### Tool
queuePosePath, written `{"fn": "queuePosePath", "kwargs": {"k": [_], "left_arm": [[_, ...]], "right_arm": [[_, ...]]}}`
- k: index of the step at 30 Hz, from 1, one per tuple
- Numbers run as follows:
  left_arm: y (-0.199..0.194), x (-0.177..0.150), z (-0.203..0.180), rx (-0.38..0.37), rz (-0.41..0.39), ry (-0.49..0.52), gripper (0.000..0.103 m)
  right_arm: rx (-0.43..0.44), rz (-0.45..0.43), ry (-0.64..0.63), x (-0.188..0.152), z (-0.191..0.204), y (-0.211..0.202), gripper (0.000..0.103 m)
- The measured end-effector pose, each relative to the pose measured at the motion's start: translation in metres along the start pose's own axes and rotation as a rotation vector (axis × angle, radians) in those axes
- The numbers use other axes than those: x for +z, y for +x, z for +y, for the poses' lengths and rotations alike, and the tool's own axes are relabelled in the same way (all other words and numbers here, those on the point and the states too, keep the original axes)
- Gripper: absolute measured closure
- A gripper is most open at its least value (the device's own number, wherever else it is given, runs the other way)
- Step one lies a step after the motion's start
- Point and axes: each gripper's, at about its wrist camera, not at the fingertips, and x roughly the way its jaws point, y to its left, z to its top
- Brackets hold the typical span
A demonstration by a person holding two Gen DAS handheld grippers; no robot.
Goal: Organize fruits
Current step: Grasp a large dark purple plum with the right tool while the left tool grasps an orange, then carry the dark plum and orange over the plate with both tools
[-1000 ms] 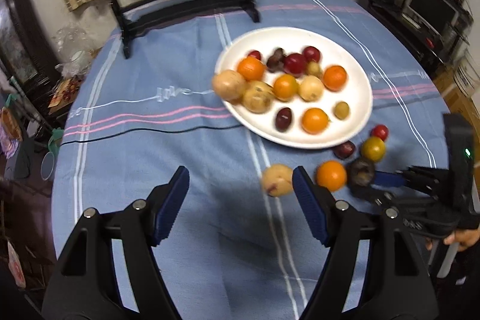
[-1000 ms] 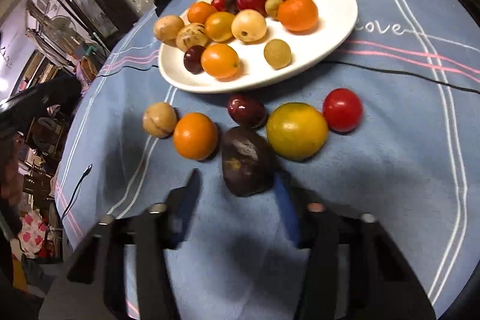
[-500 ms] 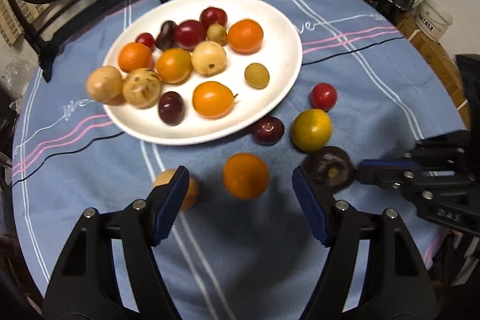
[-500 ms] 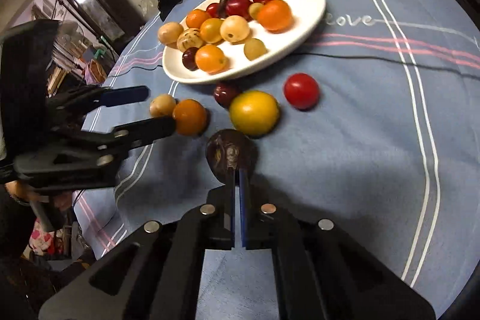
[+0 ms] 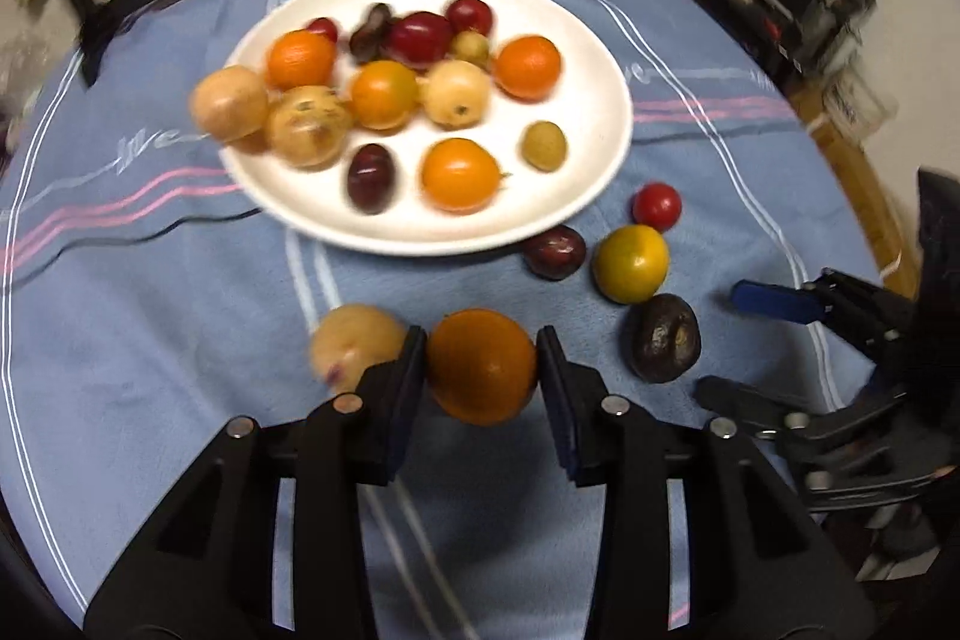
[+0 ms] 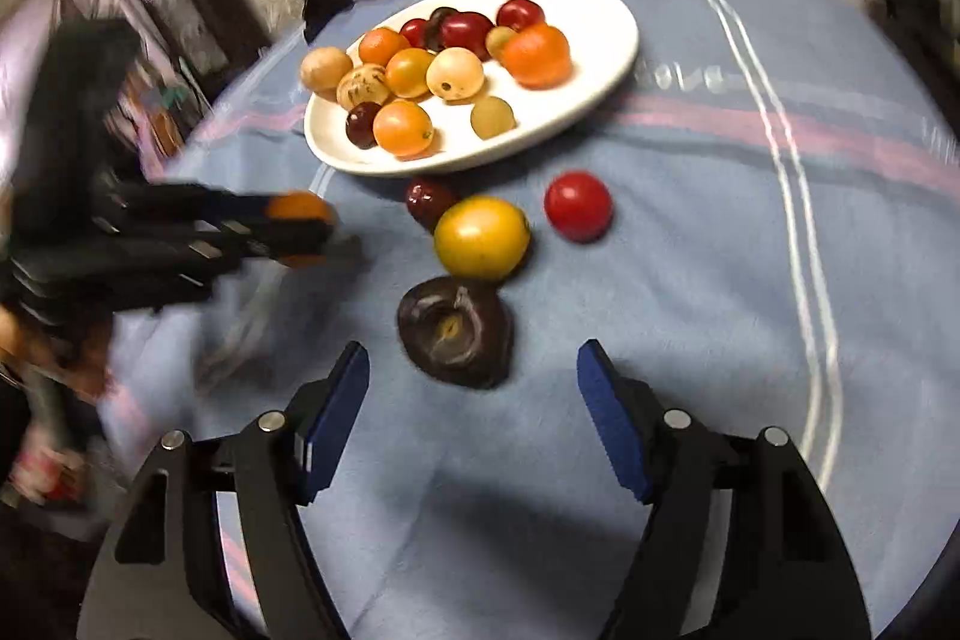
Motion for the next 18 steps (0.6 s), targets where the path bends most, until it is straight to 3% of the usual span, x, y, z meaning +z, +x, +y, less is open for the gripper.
{"fn": "queuePosePath", "kwargs": {"k": [4, 5, 6, 8, 12, 18], "left_arm": [[-0.014, -0.007, 0.014, 0.016, -0.013, -0.051, 0.065], [-0.015, -0.007, 0.016, 0.018, -0.013, -0.054, 0.065], [-0.017, -0.008, 0.018, 0.025, -0.015, -0.060, 0.065], [-0.023, -0.010, 0.021, 0.028, -0.022, -0.068, 0.065], [-0.033, -0.009, 0.021, 0.033, -0.046, -0.057, 0.065], [-0.040, 0.006, 0.009, 0.017, -0.083, -0.025, 0.065]], "right_arm": [[-0.110, 0.012, -0.068, 0.007, 0.014, 0.021, 0.032], [-0.132, 0.036, -0.095, 0.007, 0.018, 0.030, 0.040], [-0.124, 0.053, -0.111, 0.007, 0.019, 0.034, 0.057], [-0.113, 0.072, -0.143, 0.006, 0.023, 0.034, 0.058], [-0.020, 0.077, -0.065, 0.010, 0.006, 0.016, 0.058], [0.020, 0.009, 0.036, 0.024, -0.016, -0.020, 0.058]]}}
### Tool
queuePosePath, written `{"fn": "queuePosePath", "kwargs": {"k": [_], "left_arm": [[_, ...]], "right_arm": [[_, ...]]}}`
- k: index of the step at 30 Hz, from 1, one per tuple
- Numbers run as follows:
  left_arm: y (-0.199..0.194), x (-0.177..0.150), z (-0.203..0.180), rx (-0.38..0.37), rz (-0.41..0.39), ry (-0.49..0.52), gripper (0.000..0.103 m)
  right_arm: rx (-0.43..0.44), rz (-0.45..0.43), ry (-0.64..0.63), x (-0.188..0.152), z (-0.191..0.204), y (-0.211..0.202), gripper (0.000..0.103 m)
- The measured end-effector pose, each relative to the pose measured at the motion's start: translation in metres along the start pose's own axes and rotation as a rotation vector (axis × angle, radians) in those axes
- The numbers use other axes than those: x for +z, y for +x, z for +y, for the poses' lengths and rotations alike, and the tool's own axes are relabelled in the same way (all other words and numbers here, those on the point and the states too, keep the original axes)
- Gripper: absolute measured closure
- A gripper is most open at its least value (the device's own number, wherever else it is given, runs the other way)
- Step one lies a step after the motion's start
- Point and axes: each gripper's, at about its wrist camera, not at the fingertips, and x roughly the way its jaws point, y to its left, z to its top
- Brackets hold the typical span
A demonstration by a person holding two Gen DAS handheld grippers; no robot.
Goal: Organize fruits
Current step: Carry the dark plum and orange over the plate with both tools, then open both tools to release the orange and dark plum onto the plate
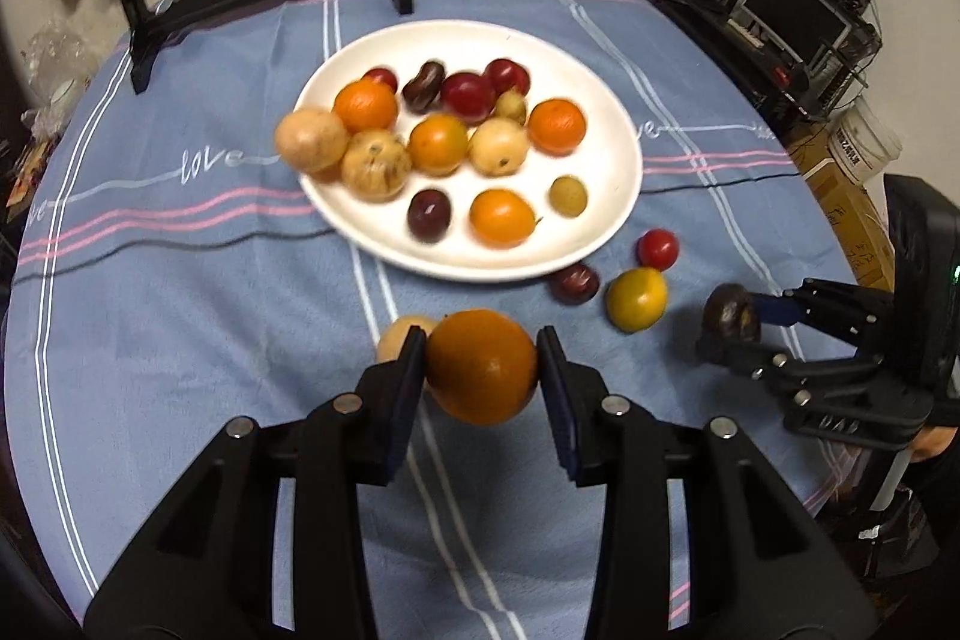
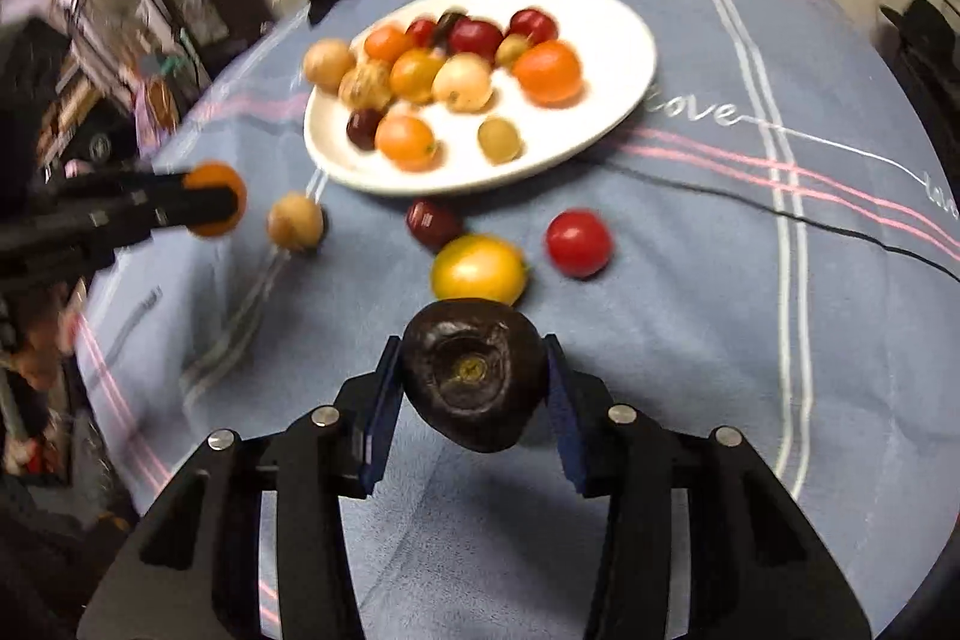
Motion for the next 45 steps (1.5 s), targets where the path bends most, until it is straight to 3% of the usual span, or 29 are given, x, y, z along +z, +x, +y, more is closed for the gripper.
{"fn": "queuePosePath", "kwargs": {"k": [7, 13, 20, 34, 35, 36, 38, 45], "left_arm": [[-0.011, 0.044, -0.008, -0.003, -0.078, 0.039, 0.065], [-0.010, 0.085, -0.013, 0.050, -0.126, 0.077, 0.065], [0.019, 0.110, -0.004, 0.076, -0.100, 0.059, 0.065], [0.062, 0.129, 0.005, 0.101, -0.048, 0.064, 0.064], [0.064, 0.130, 0.005, 0.108, -0.049, 0.065, 0.060], [0.065, 0.131, 0.004, 0.118, -0.053, 0.066, 0.044], [0.064, 0.133, 0.003, 0.129, -0.075, 0.078, 0.041], [0.058, 0.133, 0.010, 0.137, -0.079, 0.061, 0.041]], "right_arm": [[0.017, -0.134, 0.002, 0.051, -0.006, -0.035, 0.058], [0.011, -0.185, -0.038, 0.102, -0.005, -0.033, 0.058], [-0.014, -0.143, -0.026, 0.142, -0.019, 0.005, 0.058], [-0.036, -0.038, -0.046, 0.178, -0.033, 0.062, 0.057], [-0.044, -0.035, -0.063, 0.180, -0.031, 0.066, 0.055], [-0.045, -0.036, -0.077, 0.181, -0.028, 0.068, 0.048], [-0.042, -0.053, -0.080, 0.184, -0.026, 0.067, 0.029], [-0.061, -0.102, -0.072, 0.187, -0.032, 0.046, 0.029]]}}
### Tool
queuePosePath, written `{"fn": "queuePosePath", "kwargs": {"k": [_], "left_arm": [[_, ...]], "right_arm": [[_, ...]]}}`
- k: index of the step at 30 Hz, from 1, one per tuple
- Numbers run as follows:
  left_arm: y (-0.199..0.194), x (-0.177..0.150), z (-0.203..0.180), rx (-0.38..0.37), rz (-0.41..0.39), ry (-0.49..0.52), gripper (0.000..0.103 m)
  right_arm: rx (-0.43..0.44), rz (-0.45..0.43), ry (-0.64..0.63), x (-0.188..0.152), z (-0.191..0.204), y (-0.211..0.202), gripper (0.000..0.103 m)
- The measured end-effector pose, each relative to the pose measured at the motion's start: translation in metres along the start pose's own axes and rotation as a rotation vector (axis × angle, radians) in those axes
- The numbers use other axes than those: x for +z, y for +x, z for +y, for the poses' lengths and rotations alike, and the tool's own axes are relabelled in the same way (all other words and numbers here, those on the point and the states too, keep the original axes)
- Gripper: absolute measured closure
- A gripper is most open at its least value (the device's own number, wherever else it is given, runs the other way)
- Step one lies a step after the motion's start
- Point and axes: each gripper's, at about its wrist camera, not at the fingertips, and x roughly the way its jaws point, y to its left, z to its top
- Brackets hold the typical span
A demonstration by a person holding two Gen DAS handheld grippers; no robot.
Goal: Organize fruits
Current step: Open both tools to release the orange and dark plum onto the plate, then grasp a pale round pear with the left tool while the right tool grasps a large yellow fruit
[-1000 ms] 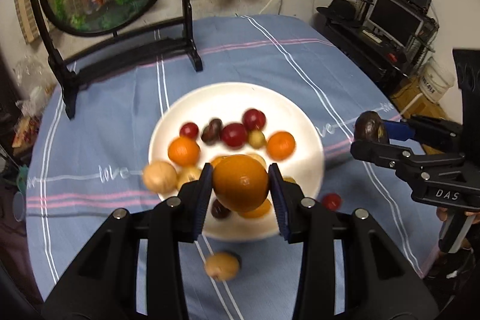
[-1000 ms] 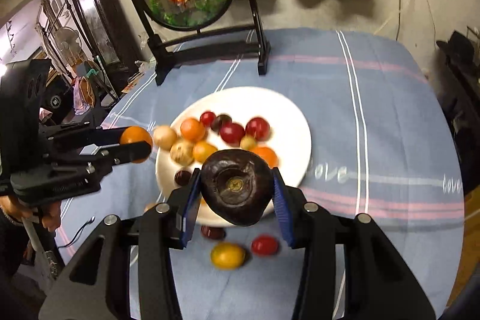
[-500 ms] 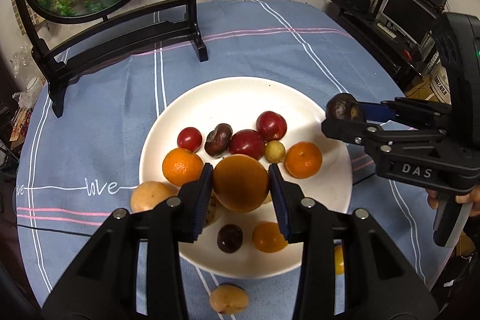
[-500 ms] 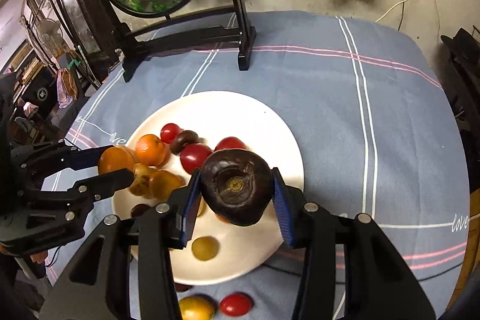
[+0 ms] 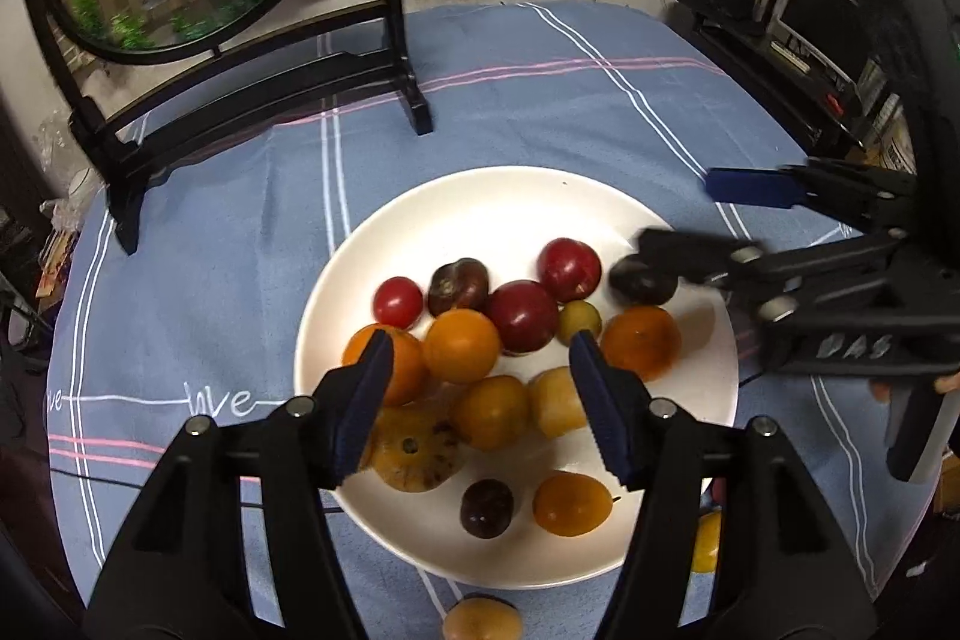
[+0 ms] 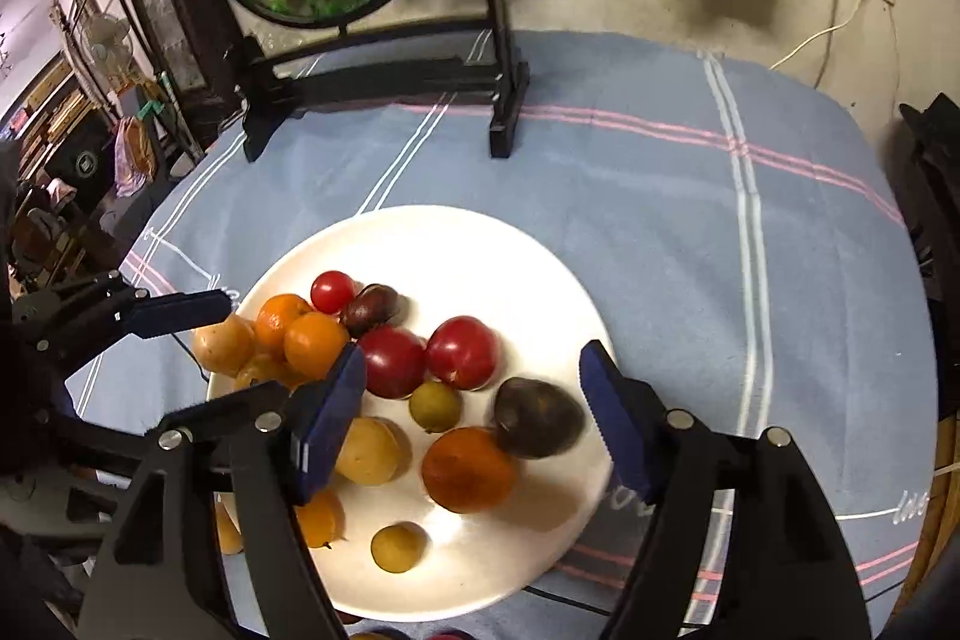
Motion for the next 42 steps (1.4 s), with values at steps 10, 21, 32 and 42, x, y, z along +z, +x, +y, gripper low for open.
{"fn": "queuePosePath", "kwargs": {"k": [10, 21, 32, 42], "left_arm": [[-0.047, -0.015, 0.025, 0.023, -0.063, -0.083, 0.032], [-0.076, -0.095, 0.032, 0.053, -0.013, -0.131, 0.030], [-0.067, -0.171, 0.033, 0.040, 0.123, -0.194, 0.030], [-0.081, -0.175, 0.040, 0.042, 0.104, -0.207, 0.030]], "right_arm": [[-0.012, -0.027, 0.047, -0.059, -0.014, -0.065, 0.029], [-0.033, 0.054, 0.025, -0.174, 0.029, -0.080, 0.029], [-0.042, 0.102, 0.089, -0.192, 0.043, -0.046, 0.029], [0.085, 0.134, 0.269, -0.175, 0.038, -0.015, 0.034]]}}
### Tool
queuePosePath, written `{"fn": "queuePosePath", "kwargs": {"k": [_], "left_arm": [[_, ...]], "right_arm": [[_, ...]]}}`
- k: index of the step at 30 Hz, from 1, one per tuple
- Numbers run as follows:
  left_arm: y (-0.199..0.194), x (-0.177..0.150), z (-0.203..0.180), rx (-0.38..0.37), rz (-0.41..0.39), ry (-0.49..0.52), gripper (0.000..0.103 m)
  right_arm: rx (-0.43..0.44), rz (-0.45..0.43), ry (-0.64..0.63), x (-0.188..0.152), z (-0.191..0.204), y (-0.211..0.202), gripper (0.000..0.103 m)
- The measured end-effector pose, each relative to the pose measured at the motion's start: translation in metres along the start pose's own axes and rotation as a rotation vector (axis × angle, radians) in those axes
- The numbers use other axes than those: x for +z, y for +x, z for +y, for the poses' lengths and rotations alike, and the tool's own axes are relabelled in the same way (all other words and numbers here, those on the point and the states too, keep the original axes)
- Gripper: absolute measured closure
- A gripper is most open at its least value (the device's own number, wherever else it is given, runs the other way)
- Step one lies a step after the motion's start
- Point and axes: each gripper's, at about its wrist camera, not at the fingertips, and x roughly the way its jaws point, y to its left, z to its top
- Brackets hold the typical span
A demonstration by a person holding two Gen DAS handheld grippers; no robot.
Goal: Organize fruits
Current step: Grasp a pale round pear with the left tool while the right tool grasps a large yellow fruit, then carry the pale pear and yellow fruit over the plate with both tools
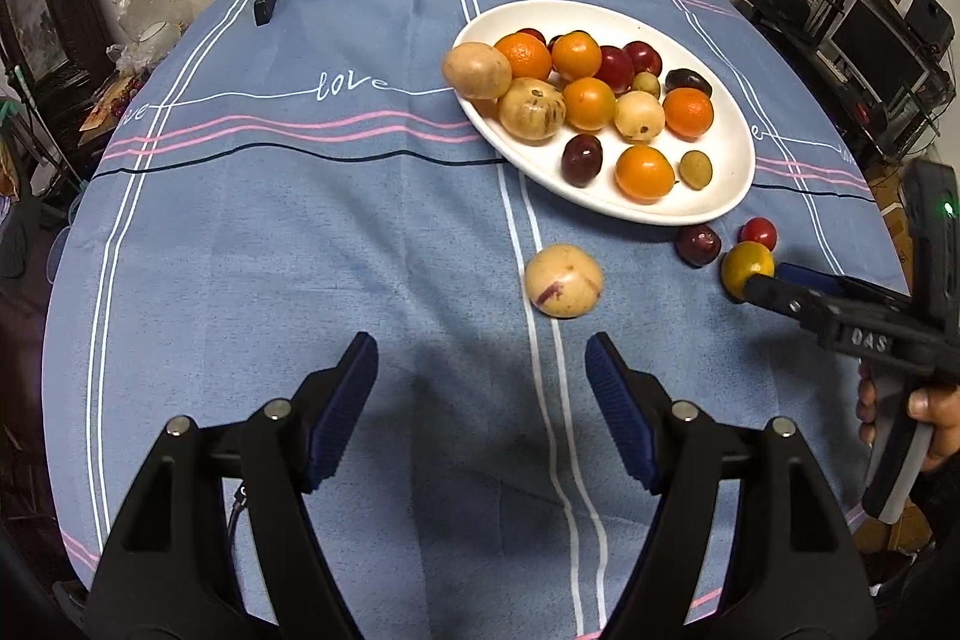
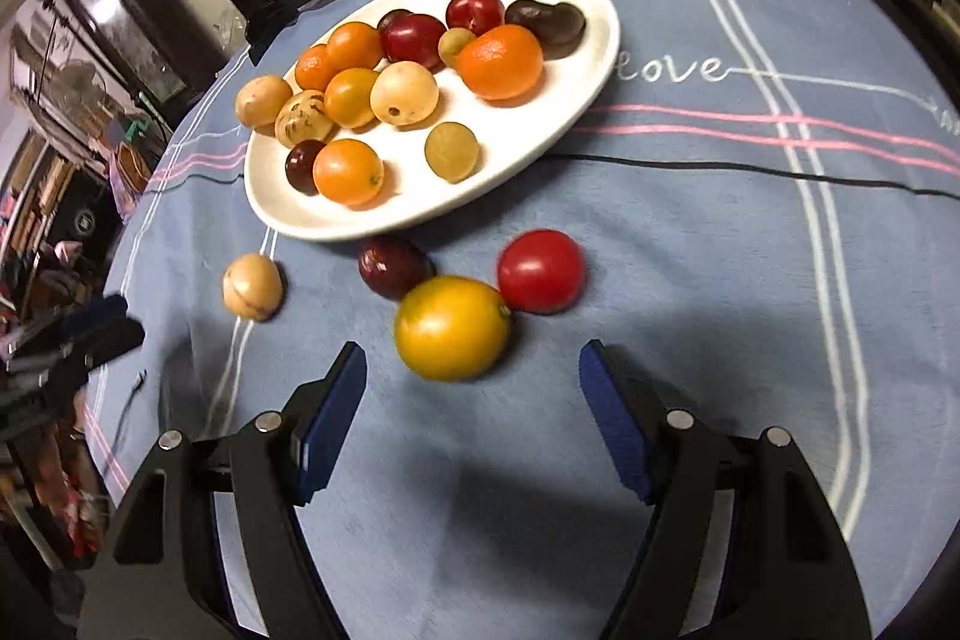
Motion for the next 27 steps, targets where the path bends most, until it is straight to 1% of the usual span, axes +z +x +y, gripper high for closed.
{"fn": "queuePosePath", "kwargs": {"k": [1, 2, 3, 4, 5, 10, 13, 17, 18, 20, 21, 22, 24, 27], "left_arm": [[0.001, 0.000, -0.001, -0.003, 0.004, 0.003, 0.030], [0.002, 0.001, -0.002, -0.003, 0.007, 0.008, 0.030], [0.003, 0.001, -0.004, -0.005, 0.011, 0.016, 0.030], [0.005, 0.002, -0.007, -0.009, 0.013, 0.024, 0.030], [0.006, 0.003, -0.010, -0.013, 0.014, 0.034, 0.030], [0.014, 0.009, -0.027, -0.049, 0.006, 0.084, 0.030], [0.030, 0.017, -0.040, -0.055, 0.008, 0.117, 0.030], [0.056, 0.028, -0.048, -0.052, 0.036, 0.117, 0.031], [0.062, 0.030, -0.049, -0.052, 0.043, 0.114, 0.032], [0.074, 0.032, -0.048, -0.057, 0.069, 0.115, 0.046], [0.080, 0.032, -0.047, -0.059, 0.089, 0.118, 0.060], [0.084, 0.032, -0.045, -0.056, 0.099, 0.118, 0.060], [0.084, 0.032, -0.042, -0.078, 0.101, 0.114, 0.061], [0.077, 0.031, -0.037, -0.081, 0.084, 0.099, 0.061]], "right_arm": [[0.014, 0.017, 0.010, 0.002, 0.001, 0.006, 0.042], [-0.004, 0.024, -0.002, 0.004, 0.003, 0.010, 0.055], [-0.014, 0.019, -0.018, 0.005, 0.005, 0.010, 0.062], [-0.017, 0.027, -0.030, 0.006, 0.007, 0.011, 0.062], [0.004, 0.035, -0.025, 0.007, 0.006, 0.009, 0.062], [0.047, 0.004, -0.033, -0.001, 0.000, -0.018, 0.062], [0.055, -0.001, -0.026, -0.007, -0.006, -0.028, 0.062], [0.050, 0.001, 0.002, -0.015, -0.014, -0.034, 0.062], [0.051, 0.002, 0.009, -0.016, -0.016, -0.034, 0.062], [0.044, 0.004, 0.018, -0.019, -0.018, -0.034, 0.062], [0.046, 0.006, 0.024, -0.020, -0.018, -0.034, 0.062], [0.043, 0.005, 0.029, -0.021, -0.020, -0.034, 0.062], [0.045, 0.004, 0.032, -0.023, -0.022, -0.035, 0.062], [0.047, -0.003, 0.019, -0.022, -0.018, -0.036, 0.062]]}}
